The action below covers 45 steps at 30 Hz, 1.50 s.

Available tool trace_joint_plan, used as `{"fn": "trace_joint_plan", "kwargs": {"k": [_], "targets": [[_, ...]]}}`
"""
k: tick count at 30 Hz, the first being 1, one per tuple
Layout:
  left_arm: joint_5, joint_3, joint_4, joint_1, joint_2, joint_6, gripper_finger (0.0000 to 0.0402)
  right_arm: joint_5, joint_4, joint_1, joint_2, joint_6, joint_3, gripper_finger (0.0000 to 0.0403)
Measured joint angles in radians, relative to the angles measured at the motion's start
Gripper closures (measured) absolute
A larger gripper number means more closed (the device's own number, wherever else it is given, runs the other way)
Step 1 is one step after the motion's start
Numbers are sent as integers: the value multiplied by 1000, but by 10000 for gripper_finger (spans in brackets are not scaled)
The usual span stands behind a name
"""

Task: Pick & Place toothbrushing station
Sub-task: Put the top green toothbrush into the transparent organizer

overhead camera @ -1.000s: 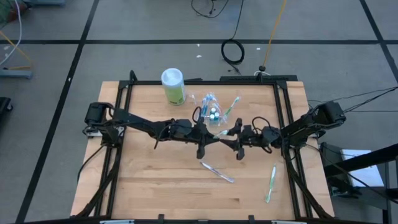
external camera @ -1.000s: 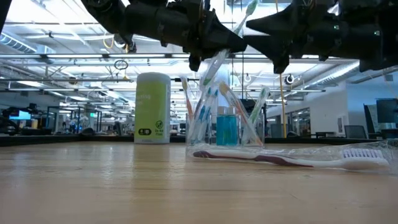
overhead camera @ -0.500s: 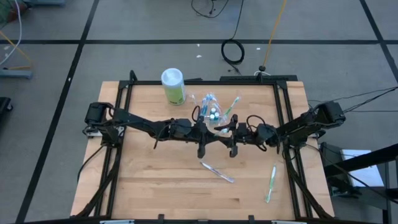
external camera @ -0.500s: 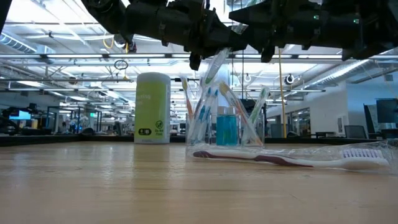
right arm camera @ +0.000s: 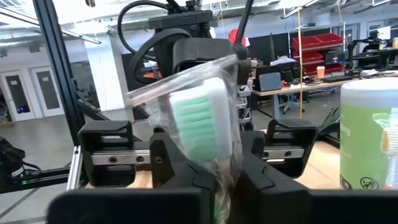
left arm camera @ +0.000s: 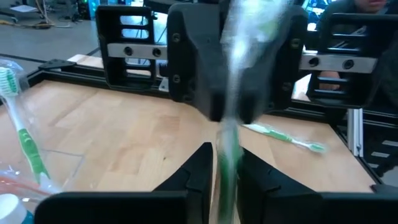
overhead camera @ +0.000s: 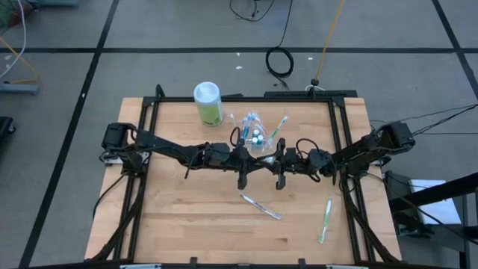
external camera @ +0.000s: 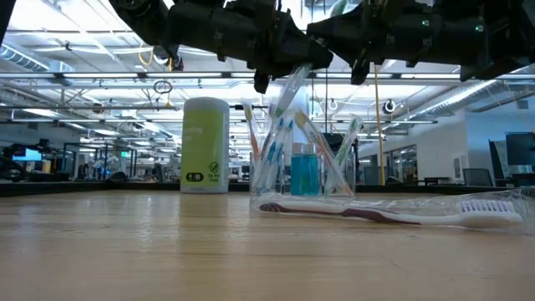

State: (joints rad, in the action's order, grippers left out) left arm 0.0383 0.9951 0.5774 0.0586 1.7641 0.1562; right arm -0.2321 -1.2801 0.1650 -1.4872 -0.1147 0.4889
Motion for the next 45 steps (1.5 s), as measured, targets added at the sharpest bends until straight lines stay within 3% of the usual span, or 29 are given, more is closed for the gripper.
{"fn": "trace_joint_plan", "kwargs": {"k": [11,22,27,35,40,45], "targets": [[2,0,-19,3,0,-31,336,1,71,0,0,-30,0,391],[44,0,-182,-8,0,-15,214,3,184,-19,0,-76,0,393],[54,1,-238,-17,0,-13,188,98,286,-57,32,-140,0,391],[63,2,-263,-21,1,1,185,106,703,-124,240,-157,54,394],[61,1,-264,-26,1,3,185,98,1039,-174,314,-55,239,394],[61,1,-262,-26,1,3,185,-10,1347,-252,321,11,391,394]]}}
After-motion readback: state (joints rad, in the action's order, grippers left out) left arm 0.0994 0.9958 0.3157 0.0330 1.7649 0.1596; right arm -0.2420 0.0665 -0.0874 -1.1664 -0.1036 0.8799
